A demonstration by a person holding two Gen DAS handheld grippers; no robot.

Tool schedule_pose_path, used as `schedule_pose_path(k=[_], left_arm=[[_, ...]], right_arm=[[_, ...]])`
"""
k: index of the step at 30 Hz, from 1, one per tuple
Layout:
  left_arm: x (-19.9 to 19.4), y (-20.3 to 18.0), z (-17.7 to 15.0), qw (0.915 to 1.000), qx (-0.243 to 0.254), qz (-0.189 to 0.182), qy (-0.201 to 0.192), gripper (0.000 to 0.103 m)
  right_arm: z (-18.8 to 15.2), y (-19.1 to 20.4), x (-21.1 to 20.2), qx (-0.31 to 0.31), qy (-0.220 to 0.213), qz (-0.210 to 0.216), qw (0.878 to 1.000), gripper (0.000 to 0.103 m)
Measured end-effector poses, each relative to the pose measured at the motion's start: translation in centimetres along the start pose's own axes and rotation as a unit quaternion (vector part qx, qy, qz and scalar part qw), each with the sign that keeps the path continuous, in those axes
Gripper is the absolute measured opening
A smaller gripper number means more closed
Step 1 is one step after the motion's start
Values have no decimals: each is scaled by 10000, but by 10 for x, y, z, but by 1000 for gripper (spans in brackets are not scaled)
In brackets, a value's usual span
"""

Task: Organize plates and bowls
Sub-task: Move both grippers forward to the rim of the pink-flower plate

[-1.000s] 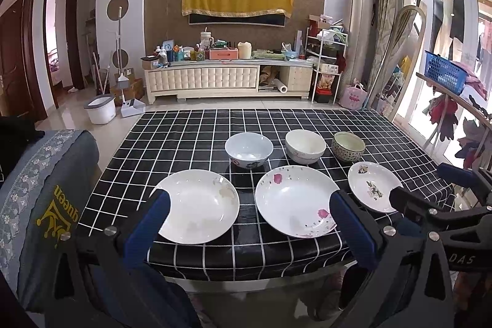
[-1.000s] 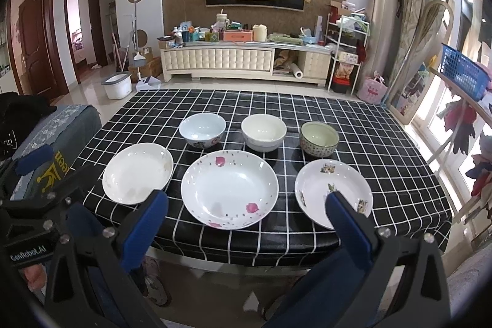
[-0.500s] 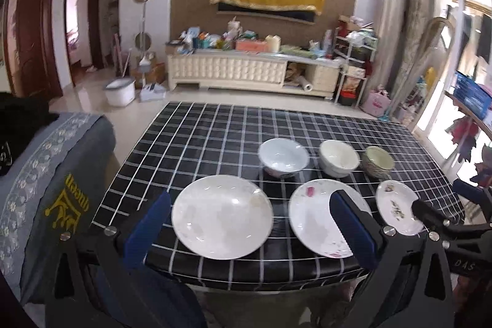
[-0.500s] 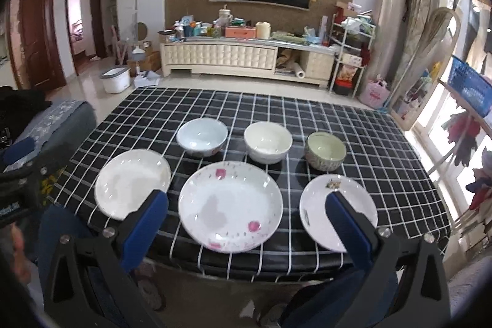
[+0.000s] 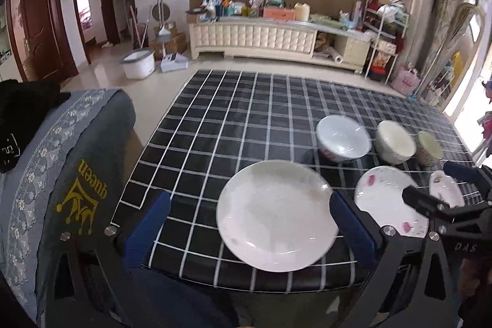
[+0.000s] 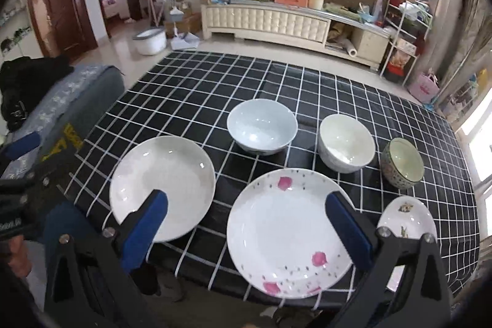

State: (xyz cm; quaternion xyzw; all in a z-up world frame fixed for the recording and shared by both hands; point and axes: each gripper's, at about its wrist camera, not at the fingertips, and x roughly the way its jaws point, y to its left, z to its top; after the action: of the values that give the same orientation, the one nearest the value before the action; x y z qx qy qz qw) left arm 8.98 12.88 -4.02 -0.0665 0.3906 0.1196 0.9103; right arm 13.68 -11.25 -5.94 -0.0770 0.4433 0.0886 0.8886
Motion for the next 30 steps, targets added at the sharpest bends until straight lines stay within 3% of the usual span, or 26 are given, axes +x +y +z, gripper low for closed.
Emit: schedule_pose_path(k=[7, 11, 15, 18, 21, 26, 27, 29, 30], left_arm=[[55, 20, -11, 9975, -311, 71, 634, 103], [82, 25, -23, 9956, -333, 131, 861, 103], [98, 31, -29, 9944, -276, 172, 1006, 98], [108, 36, -33, 9927, -310, 188, 1149, 83], [121, 41, -39, 9898, -364, 243, 1356, 61], [134, 45, -46, 9871, -494, 81, 1522, 52], [136, 44, -47, 9867, -455, 81, 1556, 48], [140, 42, -48, 9855, -427, 60, 1643, 31], [142, 42, -49, 9847, -463, -89, 1680, 29]], right_arm=[[4, 22, 57, -357, 562, 356, 9971, 98], [6, 34, 81, -566, 776, 372, 9947, 88], [7, 37, 100, -525, 957, 540, 9926, 86], [4, 40, 114, -569, 1102, 544, 9908, 78], [2, 42, 127, -573, 1210, 538, 9895, 74], [-1, 48, 140, -649, 1345, 442, 9878, 62], [-2, 47, 143, -619, 1384, 442, 9875, 59], [-4, 46, 149, -521, 1485, 562, 9859, 44], [-6, 45, 152, -486, 1528, 609, 9852, 41]])
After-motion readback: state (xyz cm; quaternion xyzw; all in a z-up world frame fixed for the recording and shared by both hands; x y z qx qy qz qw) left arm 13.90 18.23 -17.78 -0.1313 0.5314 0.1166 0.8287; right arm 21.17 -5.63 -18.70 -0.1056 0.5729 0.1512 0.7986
